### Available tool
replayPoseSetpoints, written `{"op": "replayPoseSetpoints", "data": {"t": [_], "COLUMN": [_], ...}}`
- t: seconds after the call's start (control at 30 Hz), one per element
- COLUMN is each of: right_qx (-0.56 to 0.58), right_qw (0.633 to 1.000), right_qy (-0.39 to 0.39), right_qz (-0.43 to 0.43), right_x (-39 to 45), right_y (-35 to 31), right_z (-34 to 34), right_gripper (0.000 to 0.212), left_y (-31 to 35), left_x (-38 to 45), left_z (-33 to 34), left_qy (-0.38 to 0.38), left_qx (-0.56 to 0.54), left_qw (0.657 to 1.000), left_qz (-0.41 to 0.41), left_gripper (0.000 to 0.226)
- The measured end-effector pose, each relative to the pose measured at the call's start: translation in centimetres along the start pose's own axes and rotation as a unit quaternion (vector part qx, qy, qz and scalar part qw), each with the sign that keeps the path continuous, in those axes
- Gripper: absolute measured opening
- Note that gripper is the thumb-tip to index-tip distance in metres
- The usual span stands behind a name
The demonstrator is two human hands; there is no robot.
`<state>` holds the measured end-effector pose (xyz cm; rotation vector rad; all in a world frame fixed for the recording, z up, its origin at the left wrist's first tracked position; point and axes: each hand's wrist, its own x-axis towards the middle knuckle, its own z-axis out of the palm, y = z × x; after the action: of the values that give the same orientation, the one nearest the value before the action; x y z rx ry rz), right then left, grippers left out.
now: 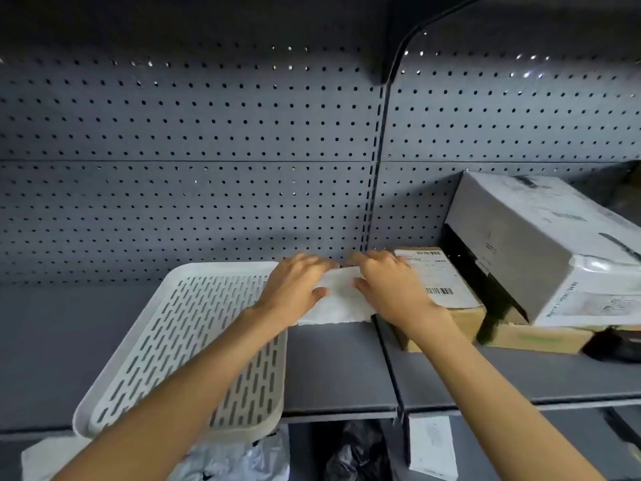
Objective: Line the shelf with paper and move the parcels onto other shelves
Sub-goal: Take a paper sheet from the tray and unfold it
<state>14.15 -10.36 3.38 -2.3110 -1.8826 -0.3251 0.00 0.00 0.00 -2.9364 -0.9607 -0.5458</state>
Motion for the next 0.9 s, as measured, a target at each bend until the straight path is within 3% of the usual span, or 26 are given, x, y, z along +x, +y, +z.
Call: {"op": "replayPoseSetpoints", "data": {"t": [0.13, 0.2, 0.47, 0.7, 0.9], "right_qx": [-0.013, -0.024, -0.024, -0.016, -0.018], "right_qw": [0.986, 0.98, 0.988, 0.991, 0.993], "right_qy": [-0.166, -0.187, -0.145, -0.131, -0.115], "right_qz": [-0.032, -0.059, -0.052, -0.015, 0.023], "right_x": [0.0, 0.0, 0.9, 1.2, 1.6], "right_y": [0.2, 0.1, 0.3, 0.6, 0.4], "right_z": [1.9, 3.2, 7.1, 6.7, 4.2], "right_gripper": [0.044, 0.043, 0.047, 0.02, 0.038], "left_y": [0.0, 0.2, 0.7, 0.4, 0.1], "left_x": [0.1, 0.2, 0.5, 0.4, 0.8], "left_z": [1.4, 2.0, 3.7, 3.9, 3.1], "left_qy": [-0.126, -0.155, -0.14, -0.113, -0.054], "left_qx": [0.028, 0.025, 0.072, 0.044, -0.036], "left_qw": [0.99, 0.986, 0.986, 0.988, 0.987], "left_qz": [-0.048, -0.056, -0.058, -0.097, -0.149], "left_gripper": [0.049, 0.046, 0.039, 0.018, 0.02]}}
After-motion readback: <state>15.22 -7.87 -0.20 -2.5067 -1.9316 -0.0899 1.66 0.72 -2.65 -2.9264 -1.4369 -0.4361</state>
